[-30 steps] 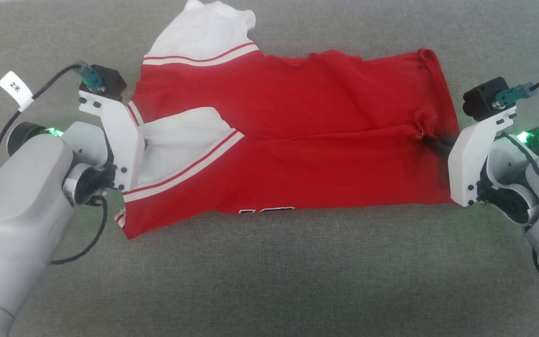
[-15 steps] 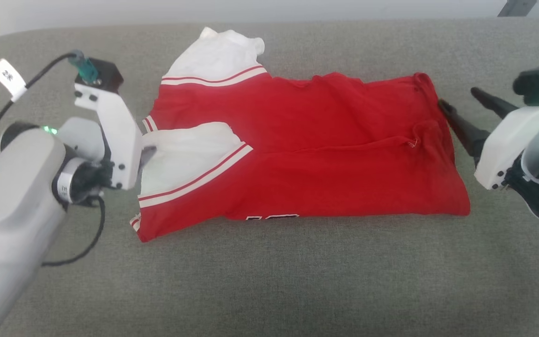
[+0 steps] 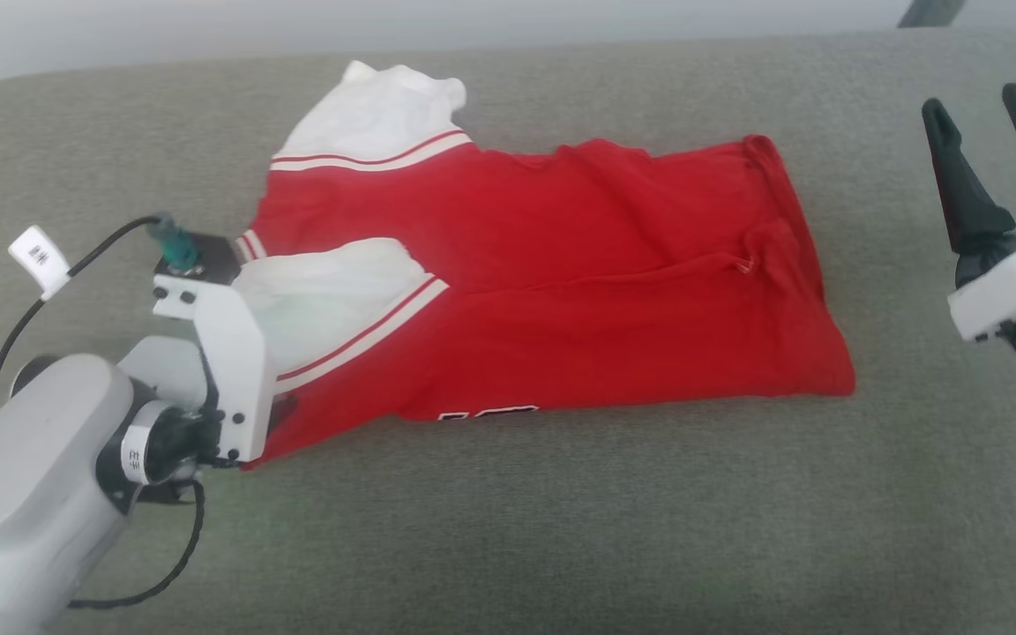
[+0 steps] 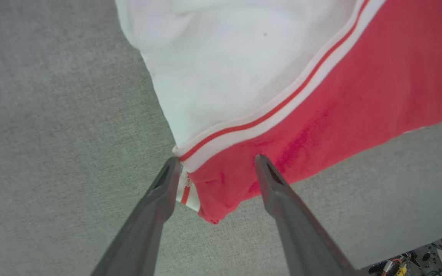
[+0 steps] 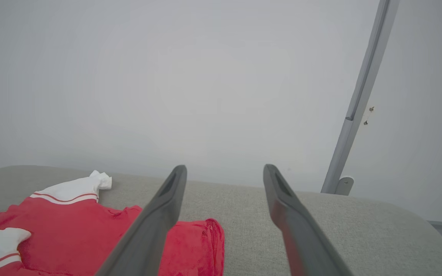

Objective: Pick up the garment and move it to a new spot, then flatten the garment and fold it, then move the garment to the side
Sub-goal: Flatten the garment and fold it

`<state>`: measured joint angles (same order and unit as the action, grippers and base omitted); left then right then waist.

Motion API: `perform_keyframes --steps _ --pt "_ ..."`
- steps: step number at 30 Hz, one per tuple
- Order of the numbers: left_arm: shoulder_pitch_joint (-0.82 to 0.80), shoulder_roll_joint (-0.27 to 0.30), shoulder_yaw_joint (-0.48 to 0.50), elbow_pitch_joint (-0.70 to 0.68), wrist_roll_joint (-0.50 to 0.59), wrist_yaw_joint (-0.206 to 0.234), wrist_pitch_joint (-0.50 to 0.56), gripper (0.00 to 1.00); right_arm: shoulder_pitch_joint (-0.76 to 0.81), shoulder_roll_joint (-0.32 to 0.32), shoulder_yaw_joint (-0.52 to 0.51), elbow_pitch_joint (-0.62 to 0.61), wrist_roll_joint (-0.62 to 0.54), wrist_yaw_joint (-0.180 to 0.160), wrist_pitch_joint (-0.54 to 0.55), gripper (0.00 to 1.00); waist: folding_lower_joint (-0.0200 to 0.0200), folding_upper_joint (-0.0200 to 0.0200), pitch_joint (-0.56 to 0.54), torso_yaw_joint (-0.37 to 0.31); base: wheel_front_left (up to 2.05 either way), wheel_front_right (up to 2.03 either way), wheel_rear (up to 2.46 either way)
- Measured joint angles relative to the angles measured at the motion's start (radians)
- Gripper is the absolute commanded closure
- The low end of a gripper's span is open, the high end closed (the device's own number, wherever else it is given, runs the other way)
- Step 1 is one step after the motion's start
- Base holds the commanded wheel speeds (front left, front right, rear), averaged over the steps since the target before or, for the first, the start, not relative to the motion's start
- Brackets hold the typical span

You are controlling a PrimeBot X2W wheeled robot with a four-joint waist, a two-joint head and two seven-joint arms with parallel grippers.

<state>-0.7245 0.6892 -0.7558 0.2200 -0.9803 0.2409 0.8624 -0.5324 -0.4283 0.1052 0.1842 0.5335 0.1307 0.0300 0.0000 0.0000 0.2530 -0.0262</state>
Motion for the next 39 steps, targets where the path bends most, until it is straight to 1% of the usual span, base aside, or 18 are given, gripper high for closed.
perform_keyframes --steps 4,6,10,12,13,14,15,21,26,28,37,38,39 --pt "0.031 0.010 0.014 0.014 -0.019 0.029 0.005 0.00 0.068 0.061 -0.084 -0.092 -0.053 0.000 0.015 0.00 0.0000 0.0000 0.011 -0.024 0.00 0.00 0.00" --pt "0.045 0.016 0.021 0.032 -0.027 0.036 0.004 0.00 0.102 0.084 -0.113 -0.132 -0.076 0.000 0.032 0.00 0.0000 0.0000 0.018 -0.034 0.00 0.00 0.00" --pt "0.058 0.013 0.038 0.076 -0.051 0.036 -0.013 0.00 0.151 0.122 -0.145 -0.186 -0.090 0.000 0.065 0.00 0.0000 0.0000 0.033 -0.052 0.00 0.00 0.00" --pt "0.063 0.009 0.041 0.099 -0.058 0.030 -0.027 0.00 0.170 0.135 -0.151 -0.202 -0.092 0.000 0.085 0.00 0.0000 0.0000 0.039 -0.057 0.00 0.00 0.00" --pt "0.064 0.006 0.042 0.109 -0.058 0.021 -0.028 0.16 0.177 0.139 -0.151 -0.206 -0.092 0.000 0.100 0.00 0.0000 0.0000 0.042 -0.059 0.00 0.00 0.00" --pt "0.064 0.002 0.047 0.121 -0.064 0.012 -0.035 0.67 0.186 0.141 -0.150 -0.207 -0.092 0.000 0.117 0.00 0.0000 0.0000 0.044 -0.059 0.00 0.00 0.00" --pt "0.064 -0.007 0.049 0.142 -0.070 -0.008 -0.050 1.00 0.204 0.140 -0.144 -0.204 -0.086 0.000 0.165 0.00 0.0000 0.0000 0.047 -0.058 0.00 0.00 0.00" --pt "0.045 -0.038 0.038 0.191 -0.065 -0.054 -0.081 1.00 0.226 0.121 -0.115 -0.159 -0.057 0.000 0.325 0.00 0.0000 0.0001 0.055 -0.035 0.00 0.00 0.00" --pt "0.024 -0.067 0.028 0.212 -0.059 -0.074 -0.091 1.00 0.220 0.101 -0.079 -0.091 -0.015 0.000 0.458 0.00 0.0000 0.0001 0.065 -0.007 0.00 0.00 0.00" --pt "0.017 -0.077 0.024 0.217 -0.058 -0.085 -0.099 1.00 0.213 0.085 -0.066 -0.063 -0.014 0.000 0.520 0.00 0.0000 0.0001 0.070 0.005 0.00 0.00 0.00" --pt "-0.010 -0.118 0.013 0.244 -0.051 -0.119 -0.128 1.00 0.129 0.068 -0.029 0.042 0.000 0.000 0.724 0.00 0.0000 0.0001 0.091 0.049 0.00 0.00 0.00" --pt "-0.013 -0.123 0.012 0.248 -0.050 -0.124 -0.132 1.00 0.122 0.061 -0.018 0.045 -0.002 0.000 0.737 1.00 0.0000 0.0001 0.092 0.052 0.00 0.00 0.00" --pt "-0.014 -0.126 0.010 0.252 -0.048 -0.129 -0.139 1.00 0.117 0.053 -0.007 0.045 -0.007 0.000 0.743 1.00 0.0000 0.0001 0.094 0.056 0.00 0.00 0.00"
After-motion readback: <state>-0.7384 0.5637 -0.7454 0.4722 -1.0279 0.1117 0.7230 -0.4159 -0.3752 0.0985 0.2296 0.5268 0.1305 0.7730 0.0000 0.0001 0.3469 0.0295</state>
